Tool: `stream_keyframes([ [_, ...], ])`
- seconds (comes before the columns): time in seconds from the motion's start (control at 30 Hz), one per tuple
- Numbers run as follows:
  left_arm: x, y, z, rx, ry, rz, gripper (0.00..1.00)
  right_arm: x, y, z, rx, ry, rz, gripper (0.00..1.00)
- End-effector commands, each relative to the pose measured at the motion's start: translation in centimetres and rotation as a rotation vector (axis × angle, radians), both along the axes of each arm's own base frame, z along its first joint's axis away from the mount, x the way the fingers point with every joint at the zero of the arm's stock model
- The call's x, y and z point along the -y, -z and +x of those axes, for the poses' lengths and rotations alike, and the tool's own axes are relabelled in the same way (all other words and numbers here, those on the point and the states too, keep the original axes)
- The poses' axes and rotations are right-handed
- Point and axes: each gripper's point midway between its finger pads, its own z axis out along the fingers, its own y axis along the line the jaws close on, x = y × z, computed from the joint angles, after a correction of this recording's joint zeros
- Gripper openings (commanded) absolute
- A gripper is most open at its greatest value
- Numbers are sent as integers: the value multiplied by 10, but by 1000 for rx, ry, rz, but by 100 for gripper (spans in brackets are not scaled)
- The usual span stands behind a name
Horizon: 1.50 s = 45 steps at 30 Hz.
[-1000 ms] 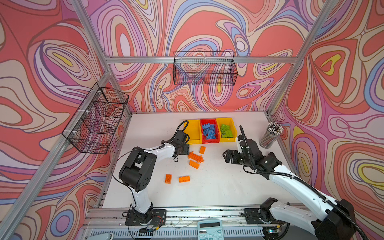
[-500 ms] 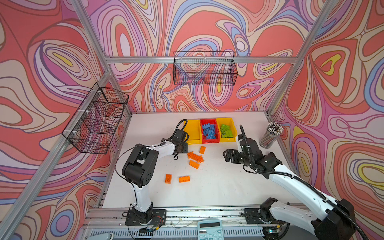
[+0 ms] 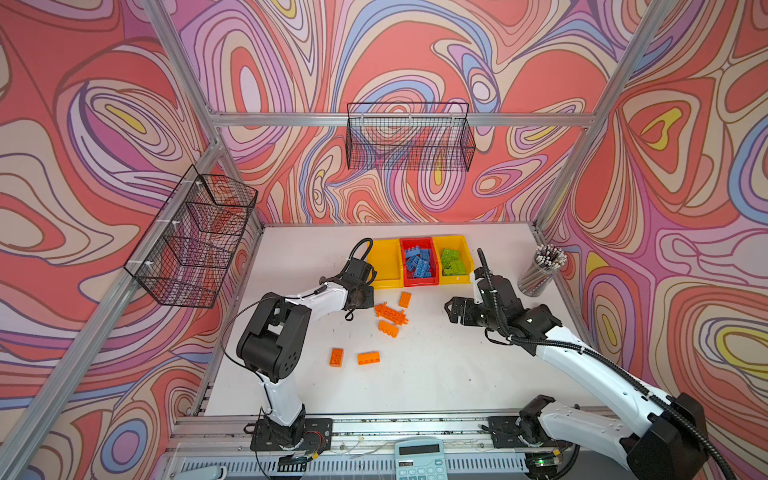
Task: Sort the legos into containers by color
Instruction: 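Carry the orange brick with the left gripper into the empty yellow bin and release, then move the open left gripper over an orange 2x2 brick nearer the robot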
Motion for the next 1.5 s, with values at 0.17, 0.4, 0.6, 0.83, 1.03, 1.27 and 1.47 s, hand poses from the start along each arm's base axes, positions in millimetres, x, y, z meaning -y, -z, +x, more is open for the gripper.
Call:
stream_keyframes([
  [0.17,18,-74,-3,73,27,-70,9,-4,-11,4,33,-2,15,98],
  [0.4,52,-107,26,123,61,-151,10,1,-12,0,42,7,11,98],
  [0.6,81,-107,75,119,64,-163,12,7,-14,-4,53,17,0,98],
  [0.83,100,-75,117,75,35,-139,12,20,-18,-10,67,44,-40,98],
  [1.03,98,-57,130,53,0,-104,24,24,-20,-9,74,54,-59,98],
  [1.27,94,-60,135,59,-21,-113,62,20,-19,-5,70,48,-58,98],
  [1.47,94,-90,123,104,-5,-164,65,19,-22,-3,77,50,-53,98],
])
